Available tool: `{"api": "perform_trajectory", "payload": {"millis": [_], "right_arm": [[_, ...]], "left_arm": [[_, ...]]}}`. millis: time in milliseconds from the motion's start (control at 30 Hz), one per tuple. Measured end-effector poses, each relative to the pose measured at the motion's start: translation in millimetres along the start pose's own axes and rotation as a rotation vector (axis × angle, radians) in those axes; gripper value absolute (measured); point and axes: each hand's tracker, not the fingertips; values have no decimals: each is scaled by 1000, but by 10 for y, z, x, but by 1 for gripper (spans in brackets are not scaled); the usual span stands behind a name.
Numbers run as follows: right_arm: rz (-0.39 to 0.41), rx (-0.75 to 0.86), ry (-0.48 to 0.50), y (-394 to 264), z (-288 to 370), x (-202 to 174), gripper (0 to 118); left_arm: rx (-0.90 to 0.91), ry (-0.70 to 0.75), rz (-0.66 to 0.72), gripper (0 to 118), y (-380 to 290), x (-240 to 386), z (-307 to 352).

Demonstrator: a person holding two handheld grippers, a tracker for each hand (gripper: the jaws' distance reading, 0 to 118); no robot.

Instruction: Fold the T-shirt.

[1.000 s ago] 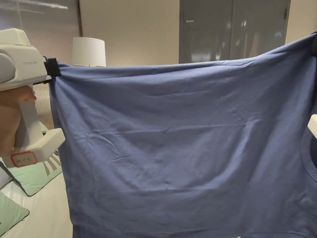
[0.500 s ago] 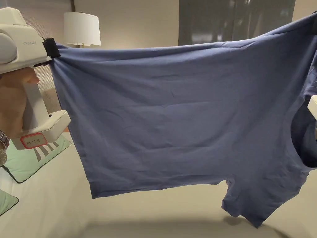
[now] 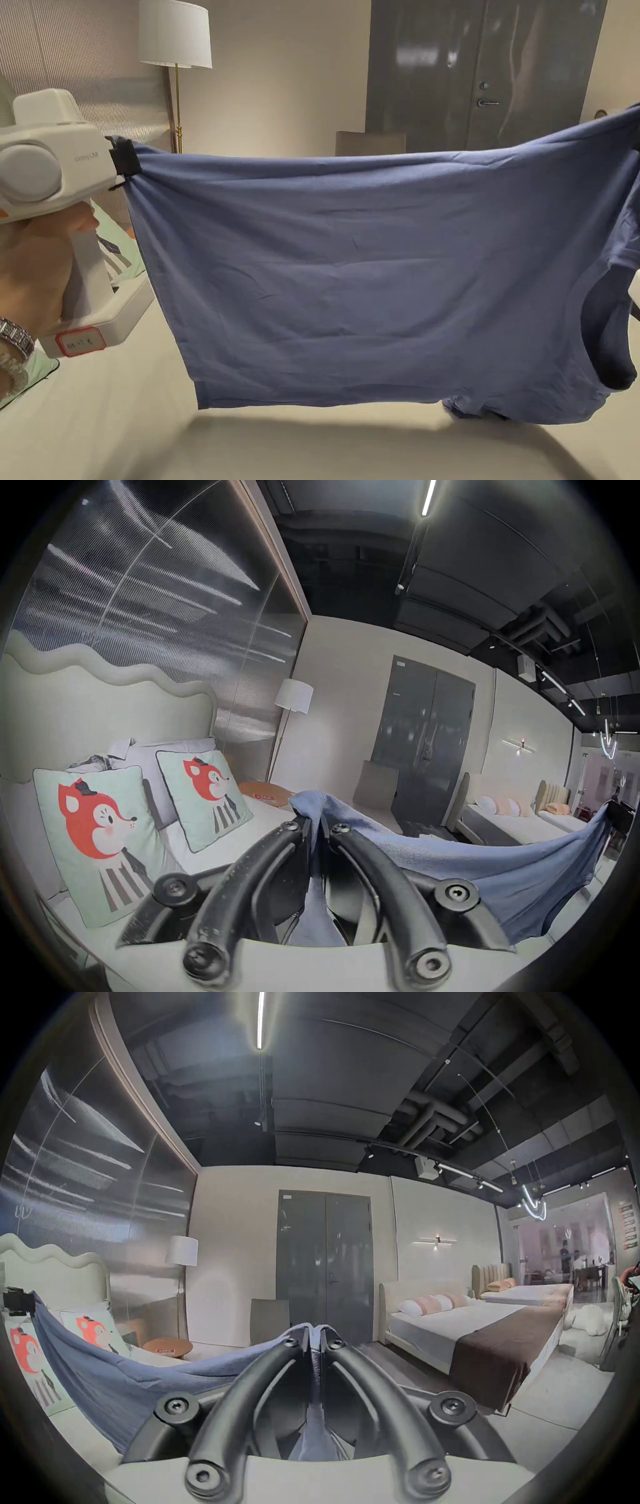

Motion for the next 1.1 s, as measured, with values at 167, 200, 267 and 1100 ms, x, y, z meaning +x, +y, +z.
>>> {"api": "perform_trajectory", "payload": {"millis": [167,200,267,1100], "right_arm": [[-24,-49,25,-157,648,37,5],[-26,-62,30,-201,787,53,5],[-41,-86,42,-312,1072,104,5],[19,-704,94,-2402,3883,577,5]], "left_arm": [[-55,-5,8,2,-261,-146,502],[-68,-7,4,2,-331,-186,631],[-88,3,-8,2,-461,-254,865],[-651,72,-38,2,-2913,-1354,3410]]}}
